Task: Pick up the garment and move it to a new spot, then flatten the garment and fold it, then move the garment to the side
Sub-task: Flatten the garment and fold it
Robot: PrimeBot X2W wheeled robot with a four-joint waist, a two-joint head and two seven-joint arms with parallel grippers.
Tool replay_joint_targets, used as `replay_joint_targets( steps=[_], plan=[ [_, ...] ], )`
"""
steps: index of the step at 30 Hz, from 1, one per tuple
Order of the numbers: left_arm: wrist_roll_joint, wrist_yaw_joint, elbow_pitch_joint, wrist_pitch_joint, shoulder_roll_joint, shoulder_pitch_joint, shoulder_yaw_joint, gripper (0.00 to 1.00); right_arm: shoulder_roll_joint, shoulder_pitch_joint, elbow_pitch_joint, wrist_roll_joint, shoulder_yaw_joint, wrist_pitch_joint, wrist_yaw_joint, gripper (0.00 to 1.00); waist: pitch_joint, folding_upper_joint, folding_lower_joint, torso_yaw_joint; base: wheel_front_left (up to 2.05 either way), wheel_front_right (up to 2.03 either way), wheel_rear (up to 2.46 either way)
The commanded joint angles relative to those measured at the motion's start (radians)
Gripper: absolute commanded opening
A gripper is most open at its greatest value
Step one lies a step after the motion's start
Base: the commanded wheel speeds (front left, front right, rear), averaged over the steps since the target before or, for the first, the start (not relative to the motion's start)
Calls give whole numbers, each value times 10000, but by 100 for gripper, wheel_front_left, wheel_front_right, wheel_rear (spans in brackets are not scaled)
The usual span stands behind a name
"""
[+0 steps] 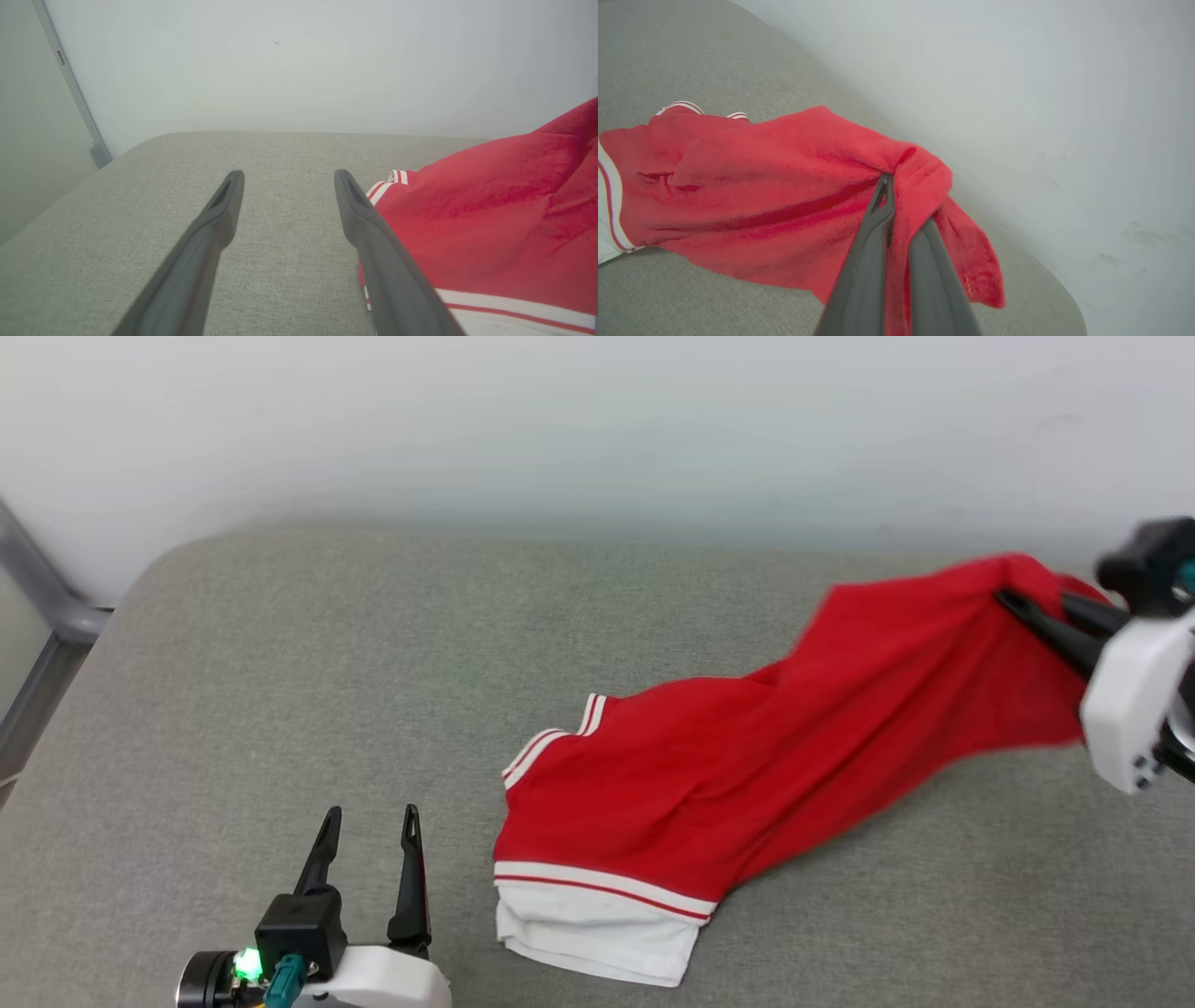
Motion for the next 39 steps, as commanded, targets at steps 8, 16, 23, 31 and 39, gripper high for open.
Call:
replay_joint_targets(
  steps=[8,16,23,31,39],
  plan=[
    [104,-62,-29,-27,-3,289,73,100,37,4715,388,-497,-3754,122,-16,0,-260,-1,1,-482,0,0,0],
    [200,-200,-10,-27,-6,101,115,100,1436,8275,1679,-979,-6420,220,-16,0,-137,-1,1,-479,0,0,0],
    [182,-234,67,-27,-5,-20,28,100,2570,9307,2778,-1220,-7094,457,-13,0,-10,-1,1,-414,0,0,0],
    [200,-247,137,-27,-5,81,75,100,3082,9052,2451,-1733,-8054,-879,-13,100,-177,-1,1,-409,0,0,0],
    [280,-496,6,-27,83,-71,285,100,4161,9126,43,-3908,-10073,-2358,-13,100,-366,-1,1,-516,0,0,0]
  ],
)
